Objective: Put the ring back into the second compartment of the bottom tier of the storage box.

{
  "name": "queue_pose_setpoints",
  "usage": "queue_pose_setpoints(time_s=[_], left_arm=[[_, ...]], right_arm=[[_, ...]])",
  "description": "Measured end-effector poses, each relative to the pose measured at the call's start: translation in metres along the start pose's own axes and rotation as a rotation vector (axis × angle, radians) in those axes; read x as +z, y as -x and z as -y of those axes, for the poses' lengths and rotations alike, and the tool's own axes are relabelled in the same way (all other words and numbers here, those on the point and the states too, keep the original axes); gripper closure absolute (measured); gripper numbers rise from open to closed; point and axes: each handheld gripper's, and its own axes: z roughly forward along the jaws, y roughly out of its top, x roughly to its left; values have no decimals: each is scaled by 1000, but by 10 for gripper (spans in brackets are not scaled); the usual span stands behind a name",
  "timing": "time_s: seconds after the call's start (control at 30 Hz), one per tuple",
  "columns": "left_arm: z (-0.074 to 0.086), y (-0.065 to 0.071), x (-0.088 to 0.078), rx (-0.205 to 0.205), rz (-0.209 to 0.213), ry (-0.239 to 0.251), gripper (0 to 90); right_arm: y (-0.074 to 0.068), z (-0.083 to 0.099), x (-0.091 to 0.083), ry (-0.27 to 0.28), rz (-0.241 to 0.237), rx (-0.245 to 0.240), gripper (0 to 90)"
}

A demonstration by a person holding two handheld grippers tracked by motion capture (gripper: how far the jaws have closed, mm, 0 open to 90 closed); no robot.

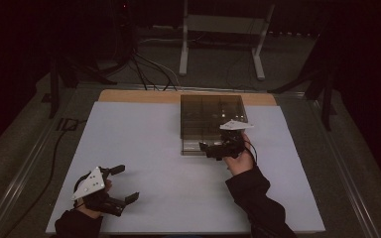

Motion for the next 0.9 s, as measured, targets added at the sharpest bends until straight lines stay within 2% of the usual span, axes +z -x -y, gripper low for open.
queue_pose_setpoints(time_s=[0.03, 0.1, 0.23, 0.33, 0.47, 0.53, 0.6, 0.67, 0.73, 0.9], left_arm=[[0, 0, 0, 0, 1, -1, 5], [0, 0, 1, 2, 2, -5, 5], [0, 0, 1, 1, 5, -3, 5], [0, 0, 1, 0, 4, -3, 4], [0, -1, 0, -2, 3, 0, 5], [0, -1, 0, -5, 3, 1, 4], [0, -1, 0, -6, 0, -5, 4], [0, -2, 0, -12, 2, -4, 5], [0, -2, 0, -5, -1, -6, 4], [-1, -3, -1, -13, 0, 3, 5]], right_arm=[[-1, -1, -1, 4, -6, -2, 0], [-3, -2, -4, 16, 26, -22, 0], [-4, -5, -10, 30, -32, -9, 0], [-6, -9, -17, 59, -24, -33, 0], [-7, -12, -26, 88, -64, -57, 0], [-8, -11, -31, 104, -60, -71, 0], [-8, -10, -33, 106, -82, -80, 0], [-8, -9, -36, 114, -79, -95, 0], [-8, -6, -39, 126, -104, -102, 0], [-6, 1, -45, 134, -118, -110, 0]])
